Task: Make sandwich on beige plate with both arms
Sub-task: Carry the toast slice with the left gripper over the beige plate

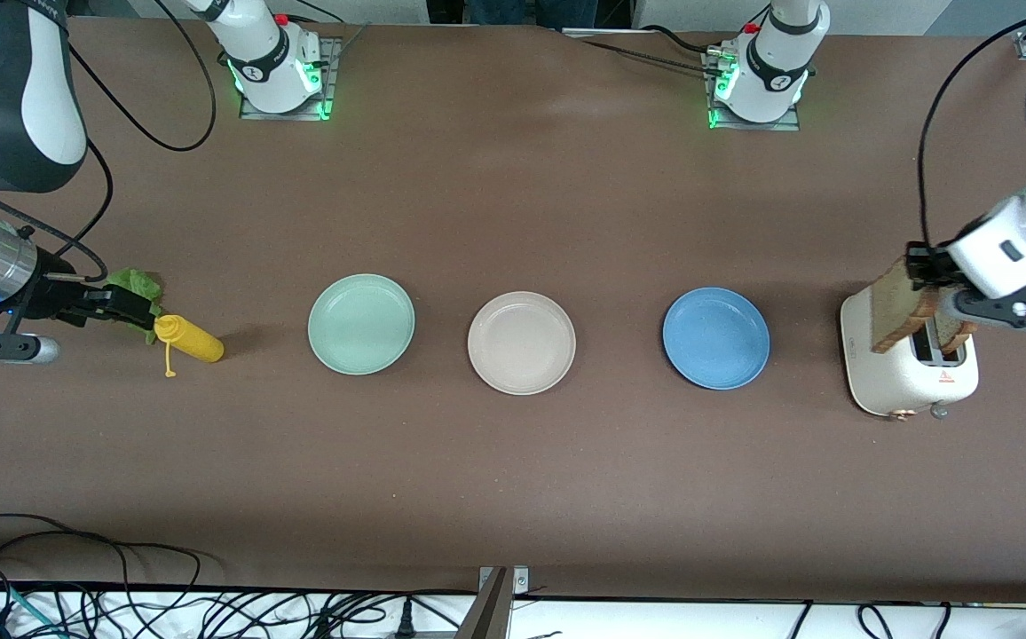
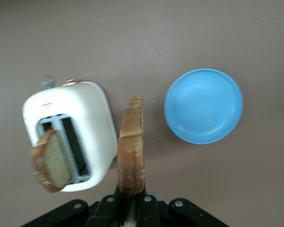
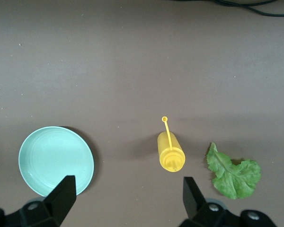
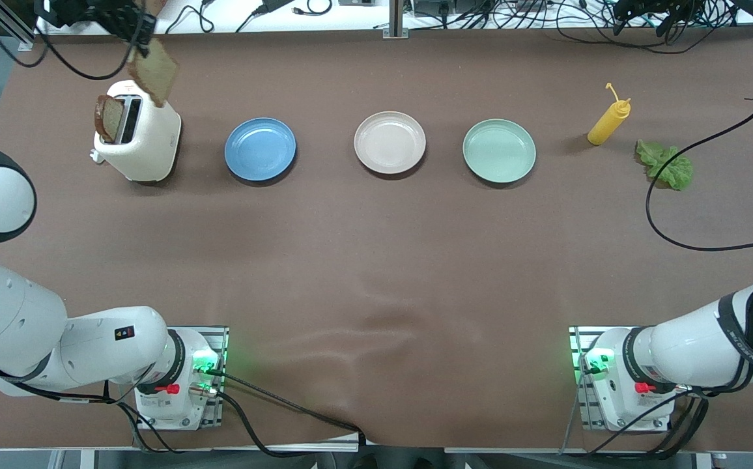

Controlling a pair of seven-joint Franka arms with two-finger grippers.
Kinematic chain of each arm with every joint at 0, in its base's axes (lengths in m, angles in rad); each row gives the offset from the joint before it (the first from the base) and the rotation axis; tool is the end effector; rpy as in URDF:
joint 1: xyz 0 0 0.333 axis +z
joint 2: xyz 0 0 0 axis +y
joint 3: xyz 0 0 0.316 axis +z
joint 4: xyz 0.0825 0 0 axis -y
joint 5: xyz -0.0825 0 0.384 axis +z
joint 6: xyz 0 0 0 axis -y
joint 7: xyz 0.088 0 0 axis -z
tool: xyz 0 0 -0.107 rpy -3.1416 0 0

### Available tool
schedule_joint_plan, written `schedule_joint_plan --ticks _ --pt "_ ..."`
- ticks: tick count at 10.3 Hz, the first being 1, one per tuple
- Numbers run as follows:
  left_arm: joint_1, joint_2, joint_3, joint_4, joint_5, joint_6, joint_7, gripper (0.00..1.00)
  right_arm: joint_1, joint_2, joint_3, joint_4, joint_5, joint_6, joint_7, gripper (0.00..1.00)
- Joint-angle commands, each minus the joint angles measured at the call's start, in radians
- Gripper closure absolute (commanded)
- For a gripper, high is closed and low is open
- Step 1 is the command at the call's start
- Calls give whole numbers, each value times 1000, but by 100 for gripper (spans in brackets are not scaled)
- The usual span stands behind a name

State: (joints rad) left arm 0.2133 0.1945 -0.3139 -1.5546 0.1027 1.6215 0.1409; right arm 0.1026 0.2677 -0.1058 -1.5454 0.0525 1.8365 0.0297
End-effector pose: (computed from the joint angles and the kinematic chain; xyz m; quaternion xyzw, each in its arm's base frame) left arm 0.6059 -0.0355 0.5280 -0.9902 0.1248 0.0593 0.0199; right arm 0.6460 0.0092 0.4998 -0.9996 0.0210 -0.0123 0.0116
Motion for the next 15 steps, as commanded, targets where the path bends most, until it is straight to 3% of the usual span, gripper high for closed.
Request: schedule_joint_plan --ticks 1,5,9,13,15 --pt "-107 31 4 22 -101 -23 -122 100 -6 -1 3 5 12 -3 -8 0" --pt "-236 152 4 27 -439 -12 -314 100 -6 -1 3 8 13 -3 -8 0" --pt "-357 423 4 213 -693 32 -285 100 -6 -1 3 5 12 -3 -7 0" --pt "-443 589 4 229 -878 283 -27 100 -6 -1 3 5 13 -3 -8 0" --pt "-436 669 4 229 -958 310 169 100 -6 -1 3 8 13 -3 -8 0"
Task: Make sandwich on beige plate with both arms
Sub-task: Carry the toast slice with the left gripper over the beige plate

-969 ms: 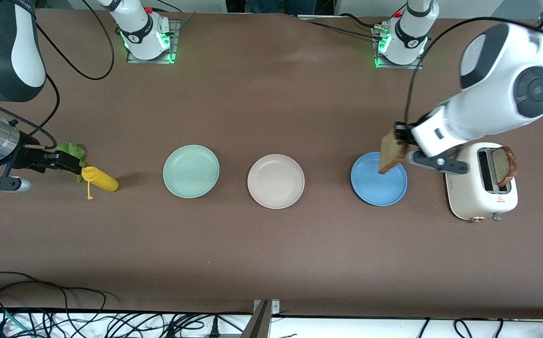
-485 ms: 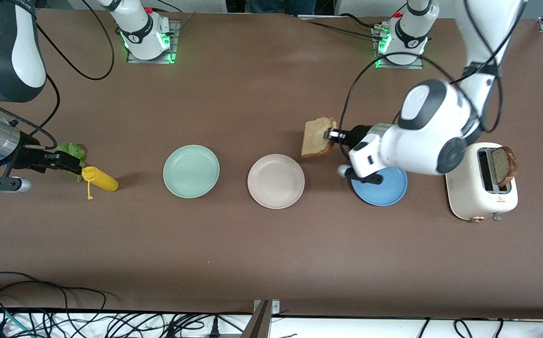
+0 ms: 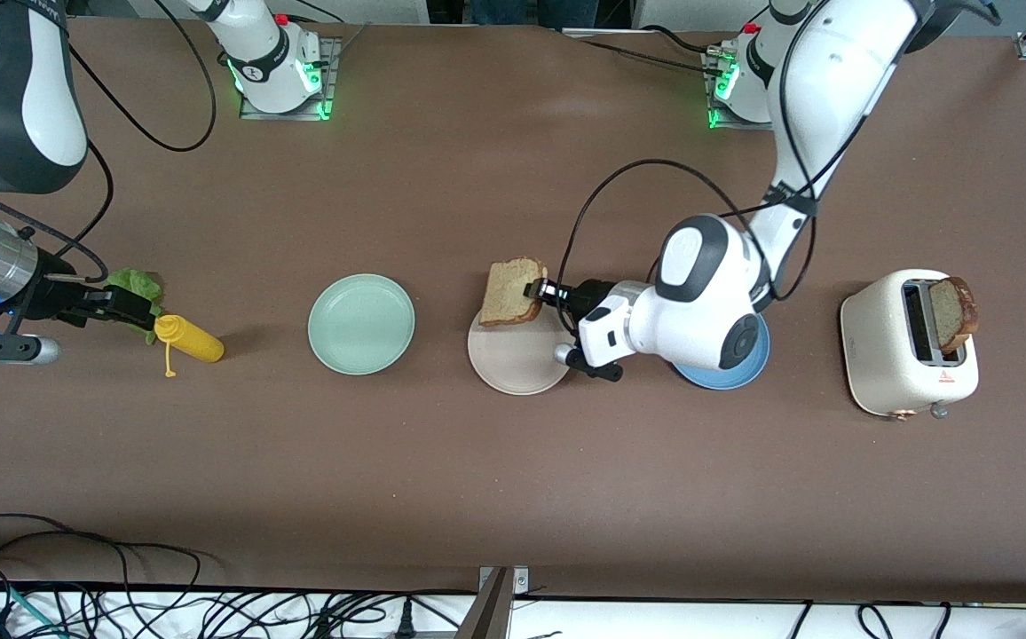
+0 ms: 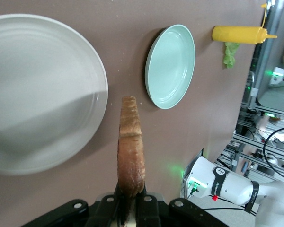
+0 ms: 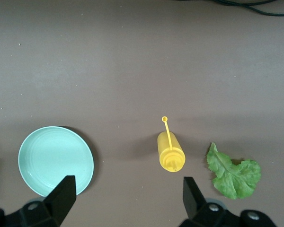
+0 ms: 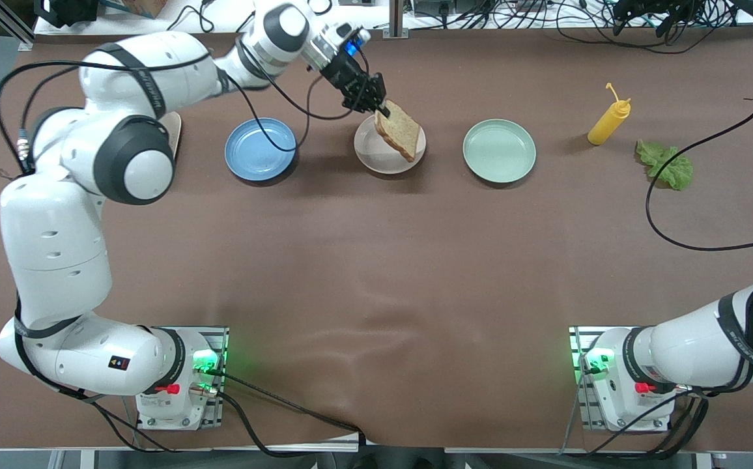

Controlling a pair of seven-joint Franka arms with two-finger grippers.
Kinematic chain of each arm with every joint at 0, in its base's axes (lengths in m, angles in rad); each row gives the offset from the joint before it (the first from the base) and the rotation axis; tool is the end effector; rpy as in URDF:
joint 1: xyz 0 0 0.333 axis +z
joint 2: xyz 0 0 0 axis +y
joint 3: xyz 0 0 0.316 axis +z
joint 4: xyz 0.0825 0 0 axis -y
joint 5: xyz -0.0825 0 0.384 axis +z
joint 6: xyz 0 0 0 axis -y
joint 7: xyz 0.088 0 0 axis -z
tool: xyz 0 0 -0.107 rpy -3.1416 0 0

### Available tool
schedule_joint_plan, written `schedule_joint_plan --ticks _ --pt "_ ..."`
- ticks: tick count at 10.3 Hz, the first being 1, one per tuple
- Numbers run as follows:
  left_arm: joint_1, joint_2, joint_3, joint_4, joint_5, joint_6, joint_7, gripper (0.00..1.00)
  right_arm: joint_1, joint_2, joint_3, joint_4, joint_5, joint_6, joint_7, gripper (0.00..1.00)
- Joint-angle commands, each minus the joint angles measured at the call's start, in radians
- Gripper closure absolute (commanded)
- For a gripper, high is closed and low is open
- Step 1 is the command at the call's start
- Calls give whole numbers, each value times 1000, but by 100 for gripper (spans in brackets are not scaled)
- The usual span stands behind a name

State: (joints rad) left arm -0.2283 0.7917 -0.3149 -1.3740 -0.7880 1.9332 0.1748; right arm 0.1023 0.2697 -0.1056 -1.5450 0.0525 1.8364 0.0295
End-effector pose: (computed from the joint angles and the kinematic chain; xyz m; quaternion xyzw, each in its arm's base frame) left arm 0.6207 -0.3732 0.2726 0.8816 -0.1172 -0.1744 0.4225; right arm 0.6464 0.0092 0.4987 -0.9996 0.0209 -0.0115 0.0115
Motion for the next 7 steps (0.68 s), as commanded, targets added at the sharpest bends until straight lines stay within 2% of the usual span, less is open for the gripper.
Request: schedule_joint_plan --ticks 1,7 --pt "13 99 10 46 -130 -2 211 100 -6 -3 3 5 12 -3 -8 0" --pt "50 184 19 46 -201 4 382 99 -6 -3 3 8 13 -3 -8 0"
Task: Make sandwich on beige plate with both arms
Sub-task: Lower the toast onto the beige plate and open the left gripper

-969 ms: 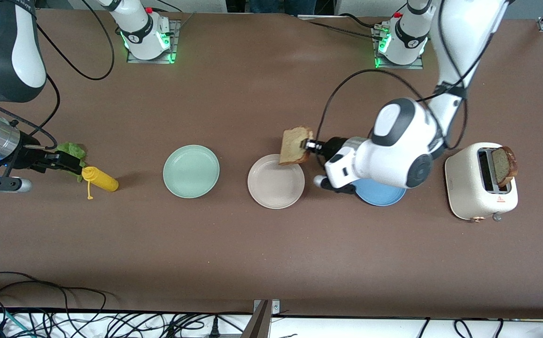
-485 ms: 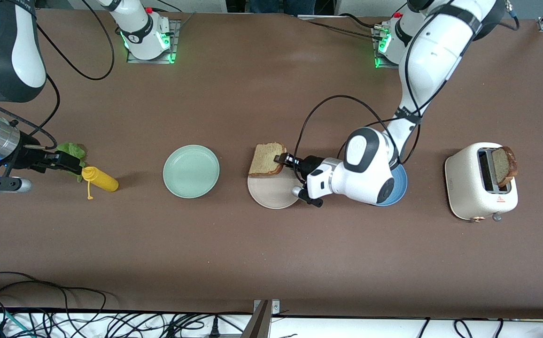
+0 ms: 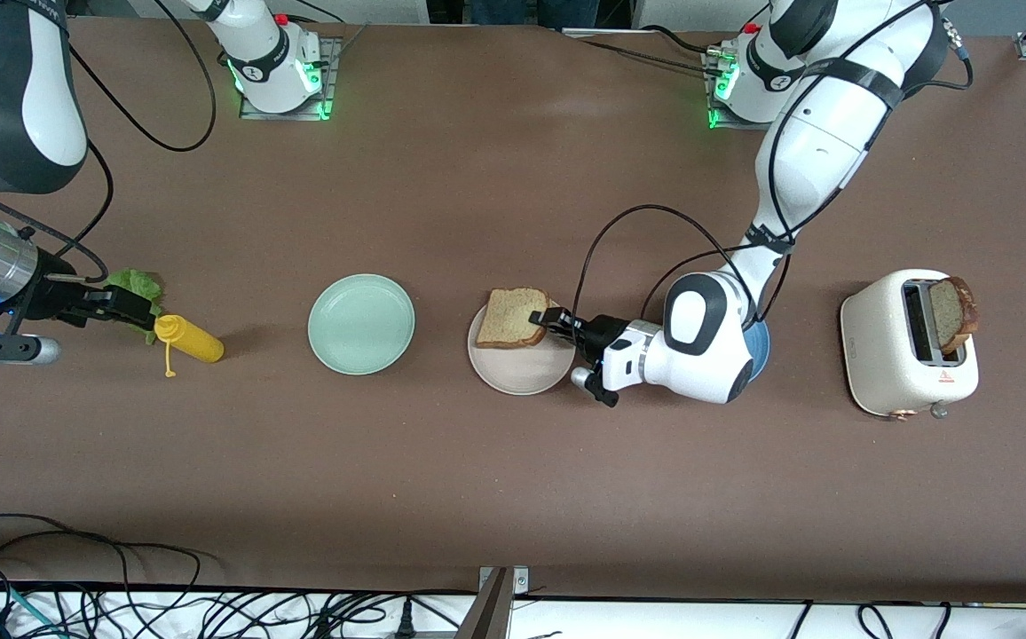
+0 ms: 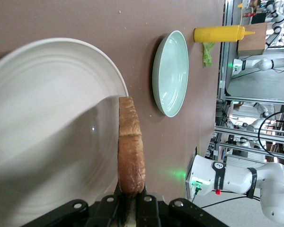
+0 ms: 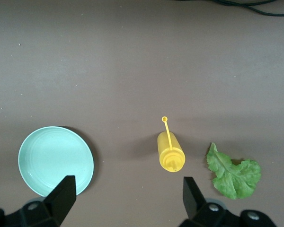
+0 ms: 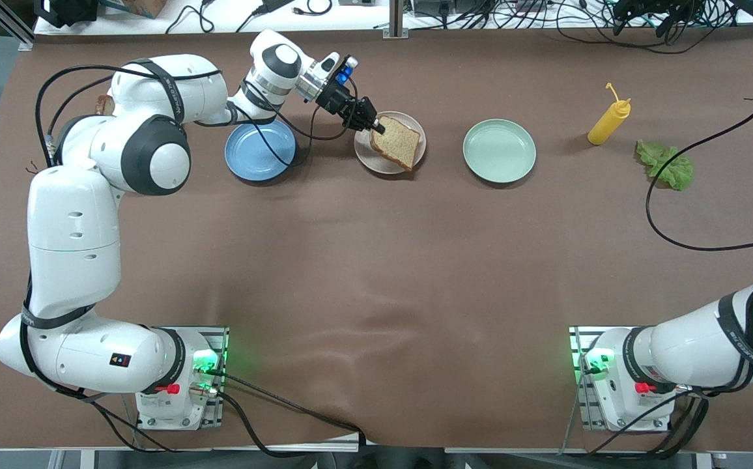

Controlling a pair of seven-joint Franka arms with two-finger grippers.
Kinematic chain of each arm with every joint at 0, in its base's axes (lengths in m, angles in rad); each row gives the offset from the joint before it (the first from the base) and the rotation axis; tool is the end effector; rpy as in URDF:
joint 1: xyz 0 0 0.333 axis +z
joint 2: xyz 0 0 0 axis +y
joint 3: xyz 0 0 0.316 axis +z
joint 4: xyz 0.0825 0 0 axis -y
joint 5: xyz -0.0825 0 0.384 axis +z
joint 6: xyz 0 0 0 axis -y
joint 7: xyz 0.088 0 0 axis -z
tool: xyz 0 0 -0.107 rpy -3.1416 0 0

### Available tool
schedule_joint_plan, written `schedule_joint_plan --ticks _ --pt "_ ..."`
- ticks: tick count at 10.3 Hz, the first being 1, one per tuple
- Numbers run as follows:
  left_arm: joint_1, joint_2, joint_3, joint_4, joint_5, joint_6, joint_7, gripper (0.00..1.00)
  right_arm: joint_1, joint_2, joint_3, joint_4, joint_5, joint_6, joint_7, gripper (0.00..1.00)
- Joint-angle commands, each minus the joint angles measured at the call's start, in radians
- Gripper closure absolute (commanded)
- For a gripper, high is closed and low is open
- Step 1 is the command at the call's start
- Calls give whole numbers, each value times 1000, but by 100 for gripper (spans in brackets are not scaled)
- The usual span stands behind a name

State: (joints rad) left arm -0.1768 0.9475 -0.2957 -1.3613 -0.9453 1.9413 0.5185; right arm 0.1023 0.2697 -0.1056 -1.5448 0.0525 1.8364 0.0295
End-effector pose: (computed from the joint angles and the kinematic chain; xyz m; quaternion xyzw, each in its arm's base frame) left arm 0.6342 -0.3347 0.1755 0.8383 -0.1525 -0.1391 0.5046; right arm 0.6464 0.0092 0.4988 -0.9996 0.0209 -0.0116 0.0115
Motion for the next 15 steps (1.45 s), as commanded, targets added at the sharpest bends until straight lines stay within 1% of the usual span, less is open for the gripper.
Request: schedule_joint_plan --ticks 1,3,4,8,10,12,15 --pt "0 31 3 30 -44 1 40 1 -6 -3 3 5 13 -3 -8 0" --pt "20 30 18 27 -33 1 142 0 -7 -3 3 8 12 -3 -8 0" --pt "36 22 21 24 -27 -1 152 0 -7 -3 3 8 12 -3 -8 0" --pt "77 4 21 24 88 -10 138 0 -9 -3 3 3 13 -12 -10 0" --pt "86 -35 23 18 163 -16 89 0 -9 -3 3 3 13 -34 -8 0" --pt "100 -96 23 19 302 -63 -39 0 -6 -4 3 3 13 -51 -10 0" --pt "109 -229 23 25 546 -157 -268 0 -7 -4 3 3 12 -75 -11 0"
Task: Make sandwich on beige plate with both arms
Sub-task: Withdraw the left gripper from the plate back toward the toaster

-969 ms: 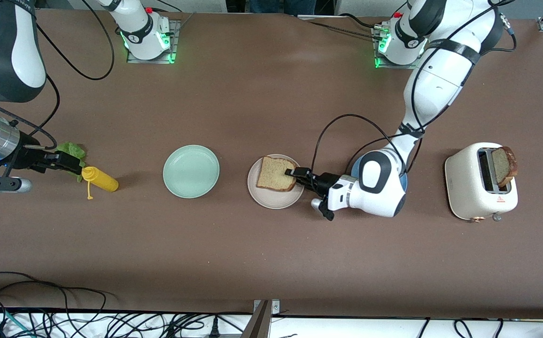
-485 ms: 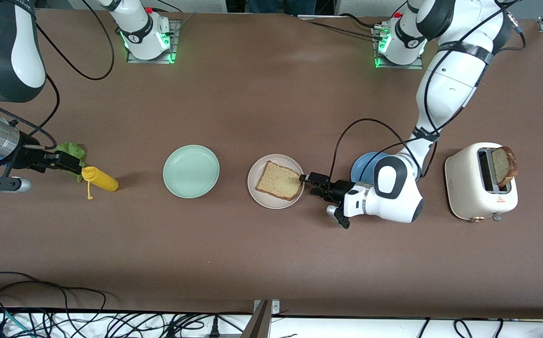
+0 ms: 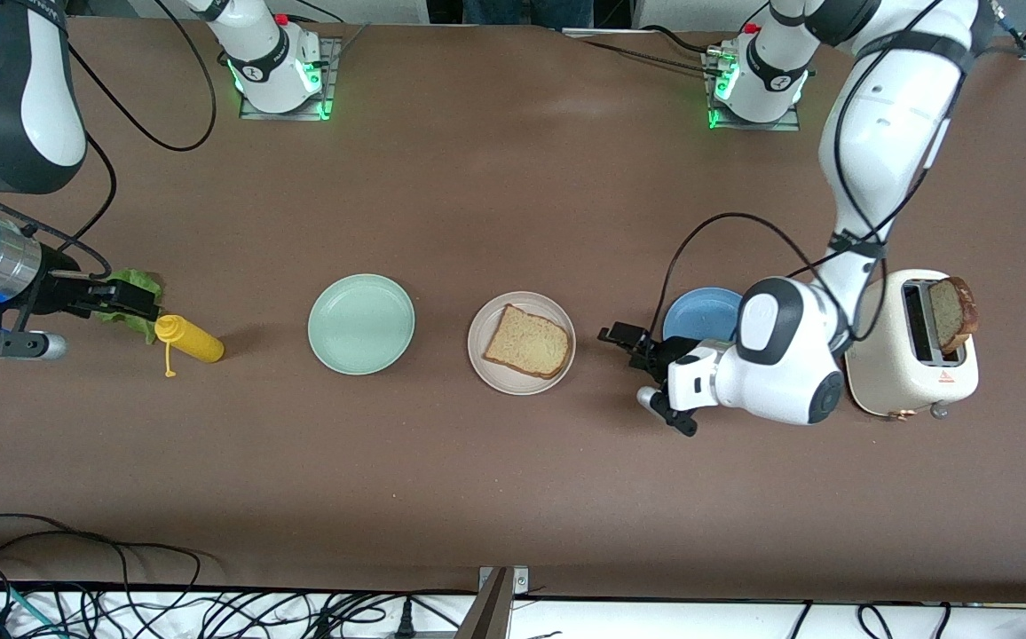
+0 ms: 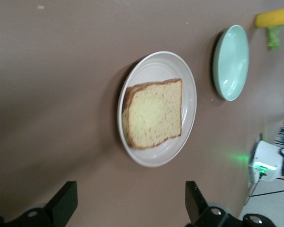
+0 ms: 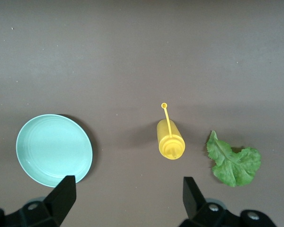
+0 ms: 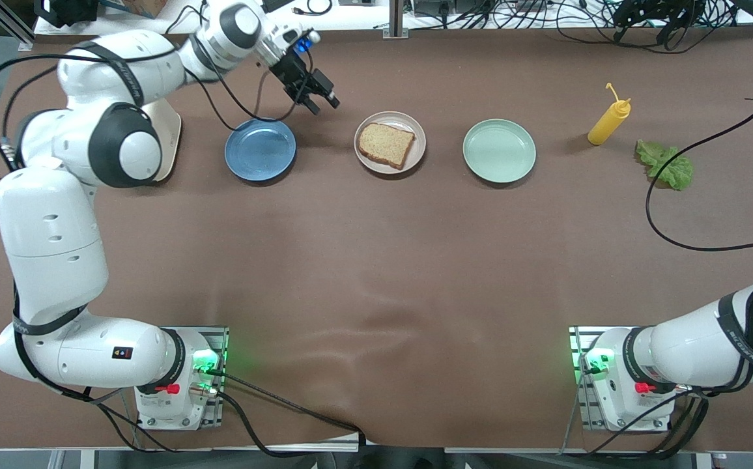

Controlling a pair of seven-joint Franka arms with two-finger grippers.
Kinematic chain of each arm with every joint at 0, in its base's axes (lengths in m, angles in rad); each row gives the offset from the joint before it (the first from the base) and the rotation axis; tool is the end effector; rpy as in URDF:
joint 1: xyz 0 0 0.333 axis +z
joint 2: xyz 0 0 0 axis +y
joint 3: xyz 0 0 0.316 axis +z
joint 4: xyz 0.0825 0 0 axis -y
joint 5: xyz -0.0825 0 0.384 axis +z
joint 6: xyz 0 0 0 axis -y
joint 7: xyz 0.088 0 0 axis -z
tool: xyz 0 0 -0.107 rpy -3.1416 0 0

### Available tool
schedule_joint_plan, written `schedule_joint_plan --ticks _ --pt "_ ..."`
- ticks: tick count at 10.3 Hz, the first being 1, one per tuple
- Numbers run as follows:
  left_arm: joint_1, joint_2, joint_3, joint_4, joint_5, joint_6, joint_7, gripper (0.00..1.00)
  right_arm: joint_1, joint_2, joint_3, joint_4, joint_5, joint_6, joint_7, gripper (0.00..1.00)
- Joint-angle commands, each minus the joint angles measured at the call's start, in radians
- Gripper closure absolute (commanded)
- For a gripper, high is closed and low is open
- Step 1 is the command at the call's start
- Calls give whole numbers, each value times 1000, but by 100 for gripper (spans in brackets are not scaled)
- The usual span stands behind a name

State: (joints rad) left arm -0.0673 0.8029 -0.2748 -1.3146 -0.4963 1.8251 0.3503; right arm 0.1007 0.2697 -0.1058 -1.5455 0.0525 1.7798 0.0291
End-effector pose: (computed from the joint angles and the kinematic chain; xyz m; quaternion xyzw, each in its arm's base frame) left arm 0.6779 -0.2353 0.2672 0.9143 -0.2043 -0.1261 0.3261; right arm 0.6402 0.0082 0.4935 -0.9996 0.0213 0.0170 0.0113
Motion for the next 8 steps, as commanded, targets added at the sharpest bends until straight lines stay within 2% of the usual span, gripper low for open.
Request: schedule_joint_plan --ticks 1,4,8 --pt "-3 -129 -1 -22 187 -73 -179 0 -6 -4 2 4 12 -43 -8 0" --pt "1 -237 -1 -22 391 -124 -270 0 2 -4 3 15 12 -36 11 0" --pt "34 -361 11 -26 543 -170 -305 0 13 -4 8 16 15 -8 14 0"
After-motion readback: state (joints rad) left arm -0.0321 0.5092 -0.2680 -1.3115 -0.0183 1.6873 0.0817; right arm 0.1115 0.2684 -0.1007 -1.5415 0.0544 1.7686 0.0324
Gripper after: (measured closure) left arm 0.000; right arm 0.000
